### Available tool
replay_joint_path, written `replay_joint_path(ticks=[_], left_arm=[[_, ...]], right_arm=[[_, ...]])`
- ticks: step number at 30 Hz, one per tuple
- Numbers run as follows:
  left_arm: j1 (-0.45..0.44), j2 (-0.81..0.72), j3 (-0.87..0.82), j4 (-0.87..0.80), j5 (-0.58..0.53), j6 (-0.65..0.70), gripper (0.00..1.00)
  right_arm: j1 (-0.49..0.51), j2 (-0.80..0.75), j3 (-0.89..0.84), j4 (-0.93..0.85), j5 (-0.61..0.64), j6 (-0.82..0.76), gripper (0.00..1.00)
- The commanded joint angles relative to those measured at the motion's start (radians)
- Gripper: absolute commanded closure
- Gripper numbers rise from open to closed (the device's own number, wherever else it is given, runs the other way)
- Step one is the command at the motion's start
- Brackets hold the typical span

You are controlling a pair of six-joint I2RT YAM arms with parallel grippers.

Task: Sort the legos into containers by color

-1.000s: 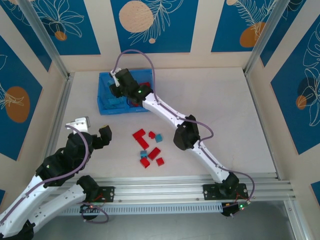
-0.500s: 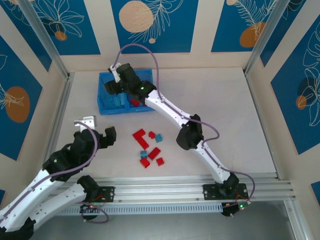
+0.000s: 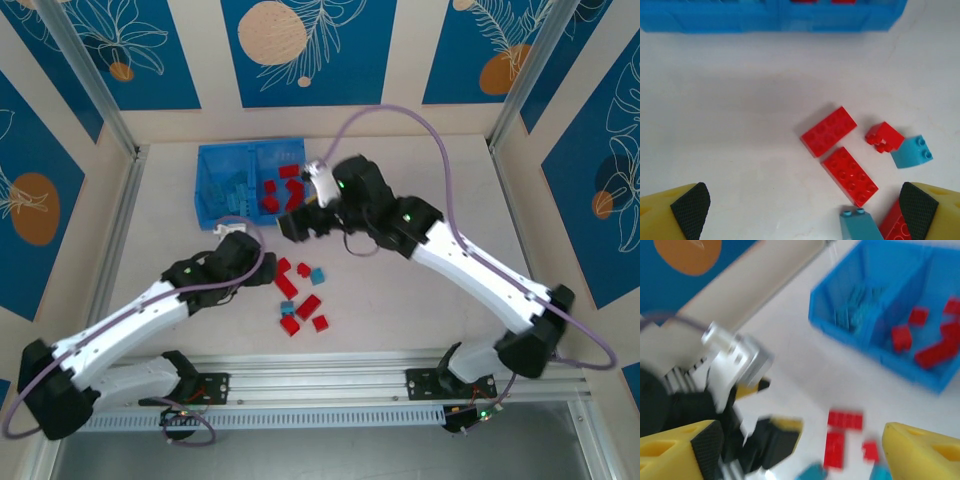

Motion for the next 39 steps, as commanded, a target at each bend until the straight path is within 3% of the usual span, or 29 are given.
replay_joint_path(ticks=[1, 7, 12, 14, 19, 25, 32, 39], left_arm=[[0.016, 0.139, 0.082, 0.072, 0.15, 0.03, 0.01], [0.104, 0.38, 0.162, 0.071, 0.317, 0.185, 0.07], [0.127, 0.506, 0.219, 0.004, 0.269, 0.336, 0.09], [0.137, 0.54, 0.227, 0.013, 0.296, 0.393, 0.08], [0.171, 0.619, 0.253, 0.031, 0.298, 0.403, 0.1], [0.188, 0.686, 0.274, 0.063, 0.291, 0.393, 0.23], [0.2, 0.716, 0.259, 0.079, 0.222, 0.338, 0.47], [0.201, 0.629, 0.192, 0.098, 0.178, 0.267, 0.67]], right_arm=[[-0.013, -0.103, -0.164, -0.035, -0.047, 0.091, 0.13], [-0.031, -0.263, -0.367, -0.032, -0.052, 0.206, 0.12], [-0.046, -0.311, -0.397, -0.021, -0.033, 0.216, 0.11], [-0.05, -0.307, -0.386, -0.018, -0.035, 0.205, 0.11], [-0.057, -0.283, -0.352, -0.018, -0.049, 0.196, 0.11], [-0.059, -0.246, -0.342, -0.034, -0.12, 0.196, 0.11], [-0.056, -0.181, -0.324, -0.045, -0.19, 0.211, 0.11], [-0.056, -0.133, -0.285, -0.073, -0.178, 0.213, 0.13]])
